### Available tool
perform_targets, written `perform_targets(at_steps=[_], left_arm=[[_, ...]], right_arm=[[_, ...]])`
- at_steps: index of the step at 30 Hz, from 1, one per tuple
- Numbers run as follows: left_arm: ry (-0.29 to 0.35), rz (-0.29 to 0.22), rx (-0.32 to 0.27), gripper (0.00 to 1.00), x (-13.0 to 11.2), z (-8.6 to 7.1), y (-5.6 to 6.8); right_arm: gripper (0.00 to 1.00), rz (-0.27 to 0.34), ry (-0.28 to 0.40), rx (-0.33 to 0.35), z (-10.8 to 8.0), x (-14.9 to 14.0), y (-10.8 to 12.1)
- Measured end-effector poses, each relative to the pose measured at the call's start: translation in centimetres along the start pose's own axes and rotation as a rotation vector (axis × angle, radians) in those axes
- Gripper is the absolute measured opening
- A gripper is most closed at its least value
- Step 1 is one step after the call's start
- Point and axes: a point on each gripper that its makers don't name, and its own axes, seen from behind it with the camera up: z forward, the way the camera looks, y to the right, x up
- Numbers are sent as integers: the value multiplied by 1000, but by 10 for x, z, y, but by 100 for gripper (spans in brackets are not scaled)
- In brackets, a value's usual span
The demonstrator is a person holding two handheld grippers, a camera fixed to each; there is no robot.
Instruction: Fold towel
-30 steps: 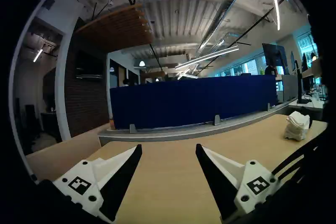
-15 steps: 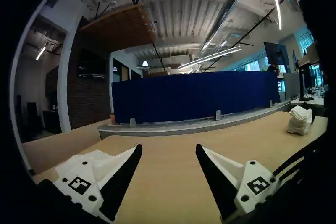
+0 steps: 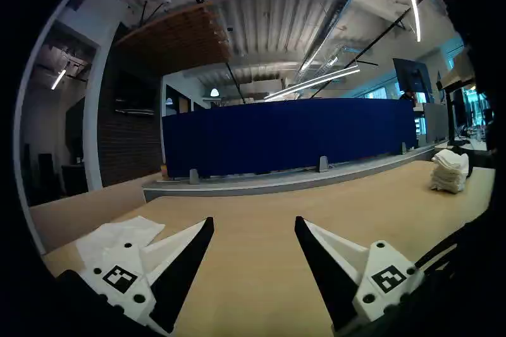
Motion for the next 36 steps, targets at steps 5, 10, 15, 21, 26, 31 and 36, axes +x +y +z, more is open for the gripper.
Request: perform_targets(at_steps=[5, 10, 15, 21, 26, 31, 36], left_arm=[[-7, -30, -3, 95, -3, 1, -2], [-8, -61, 3, 95, -6, 2, -9], [-9, -76, 0, 95, -8, 3, -11], [-9, -78, -5, 95, -9, 3, -11], [-10, -78, -4, 95, -9, 2, -12], [-9, -78, -4, 95, -8, 1, -11], [-9, -78, -4, 95, -8, 1, -11]], right_arm=[[100, -2, -1, 3, 0, 1, -1], [100, 3, 4, -1, 0, 3, 3], [100, 6, 5, -5, 0, 4, 8], [100, 5, 10, -5, -2, 5, 14], [100, 15, 29, -13, -4, 11, 22], [100, 38, 61, -20, -8, 24, 31], [100, 41, 96, -42, -12, 31, 44]])
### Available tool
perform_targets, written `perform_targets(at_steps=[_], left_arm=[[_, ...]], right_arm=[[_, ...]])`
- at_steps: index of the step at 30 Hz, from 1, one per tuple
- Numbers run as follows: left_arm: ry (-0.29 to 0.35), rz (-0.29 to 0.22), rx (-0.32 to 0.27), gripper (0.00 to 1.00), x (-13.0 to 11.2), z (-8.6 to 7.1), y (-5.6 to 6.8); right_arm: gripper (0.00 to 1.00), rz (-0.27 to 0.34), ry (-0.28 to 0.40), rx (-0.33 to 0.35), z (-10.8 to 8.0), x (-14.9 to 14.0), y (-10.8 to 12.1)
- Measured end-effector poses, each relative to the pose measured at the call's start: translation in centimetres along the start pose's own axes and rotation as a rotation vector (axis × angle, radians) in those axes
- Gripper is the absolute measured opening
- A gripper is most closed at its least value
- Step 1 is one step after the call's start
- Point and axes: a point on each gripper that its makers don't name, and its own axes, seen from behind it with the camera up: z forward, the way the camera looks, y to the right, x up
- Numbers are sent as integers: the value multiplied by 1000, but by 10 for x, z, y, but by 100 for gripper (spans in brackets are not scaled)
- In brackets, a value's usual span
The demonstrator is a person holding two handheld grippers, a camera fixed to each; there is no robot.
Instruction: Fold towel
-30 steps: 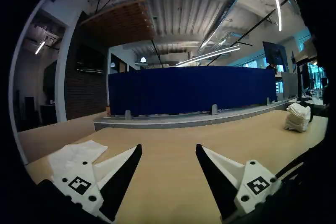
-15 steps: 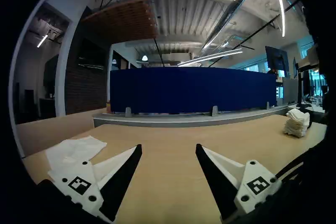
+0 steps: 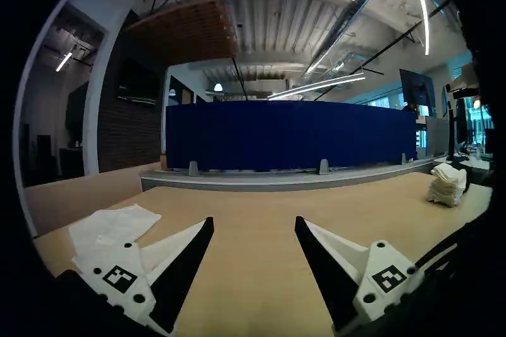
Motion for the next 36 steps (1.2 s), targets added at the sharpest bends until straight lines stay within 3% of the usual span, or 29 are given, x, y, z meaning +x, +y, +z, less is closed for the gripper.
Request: perform_targets(at_steps=[8, 15, 29, 36], left_arm=[[0, -1, 0, 95, 1, -1, 2], [-1, -1, 0, 95, 2, -1, 3], [-1, -1, 0, 95, 3, -2, 3], [-1, -1, 0, 95, 3, -2, 2]], right_arm=[[100, -22, 43, -30, -3, -14, 17], [100, 31, 70, -48, -2, -39, 39], [100, 73, 48, -88, 13, -105, 94], [100, 70, 57, -78, 18, -131, 104]])
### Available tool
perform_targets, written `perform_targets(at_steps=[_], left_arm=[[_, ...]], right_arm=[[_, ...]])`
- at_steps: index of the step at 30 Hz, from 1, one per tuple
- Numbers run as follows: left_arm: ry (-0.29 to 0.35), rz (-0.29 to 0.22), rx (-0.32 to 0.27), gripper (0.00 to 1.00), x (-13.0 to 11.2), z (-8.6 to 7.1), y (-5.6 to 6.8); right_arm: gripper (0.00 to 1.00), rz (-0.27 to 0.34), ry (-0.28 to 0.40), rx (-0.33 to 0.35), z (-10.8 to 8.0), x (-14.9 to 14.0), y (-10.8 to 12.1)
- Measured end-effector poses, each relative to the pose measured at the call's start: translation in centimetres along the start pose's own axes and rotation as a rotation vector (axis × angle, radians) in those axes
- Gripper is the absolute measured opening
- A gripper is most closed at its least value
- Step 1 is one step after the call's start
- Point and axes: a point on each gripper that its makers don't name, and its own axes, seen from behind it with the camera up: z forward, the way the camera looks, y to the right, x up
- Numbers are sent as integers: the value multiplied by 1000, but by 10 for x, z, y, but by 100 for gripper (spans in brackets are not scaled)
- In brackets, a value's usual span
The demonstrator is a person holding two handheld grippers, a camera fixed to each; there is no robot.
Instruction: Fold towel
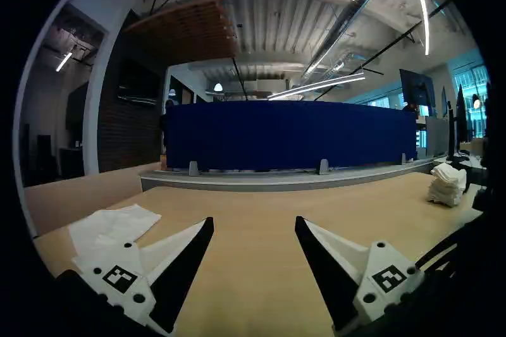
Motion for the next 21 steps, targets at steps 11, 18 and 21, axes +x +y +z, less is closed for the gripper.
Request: perform_targets(at_steps=[11, 18, 21], left_arm=[[0, 0, 0, 95, 0, 0, -1], [0, 0, 0, 96, 0, 0, -1], [0, 0, 0, 95, 0, 0, -1]], right_arm=[[100, 13, -36, -13, -3, -49, 7], [100, 44, -20, -1, -3, -52, 4], [100, 46, -12, 6, -2, -51, 3]])
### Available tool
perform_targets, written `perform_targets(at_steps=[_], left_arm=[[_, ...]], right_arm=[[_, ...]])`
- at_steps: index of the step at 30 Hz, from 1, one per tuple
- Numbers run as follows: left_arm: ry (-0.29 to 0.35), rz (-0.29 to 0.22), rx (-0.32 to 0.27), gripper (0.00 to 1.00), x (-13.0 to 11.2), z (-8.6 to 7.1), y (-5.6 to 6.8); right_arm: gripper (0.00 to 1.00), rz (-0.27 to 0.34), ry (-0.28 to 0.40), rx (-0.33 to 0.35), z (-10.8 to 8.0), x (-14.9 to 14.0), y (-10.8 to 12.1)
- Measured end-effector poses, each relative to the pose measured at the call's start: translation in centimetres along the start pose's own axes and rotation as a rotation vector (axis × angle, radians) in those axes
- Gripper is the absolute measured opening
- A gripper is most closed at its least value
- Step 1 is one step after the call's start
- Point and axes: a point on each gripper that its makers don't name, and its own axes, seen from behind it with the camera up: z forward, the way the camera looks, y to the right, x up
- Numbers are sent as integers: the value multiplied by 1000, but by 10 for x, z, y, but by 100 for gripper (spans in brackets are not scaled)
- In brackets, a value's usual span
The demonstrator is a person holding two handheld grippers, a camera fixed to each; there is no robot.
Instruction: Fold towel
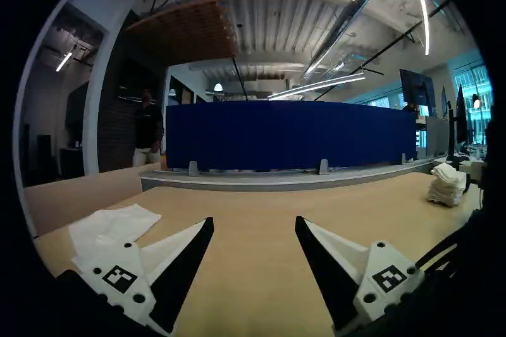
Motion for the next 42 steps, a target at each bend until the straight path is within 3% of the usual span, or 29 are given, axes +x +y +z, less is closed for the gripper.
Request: perform_targets(at_steps=[23, 42], left_arm=[[0, 0, 0, 96, 0, 0, -1], [0, 0, 0, 95, 0, 0, -1]], right_arm=[[100, -106, 24, 13, -3, -5, -14], [100, -108, 23, 6, -1, -4, -14]])
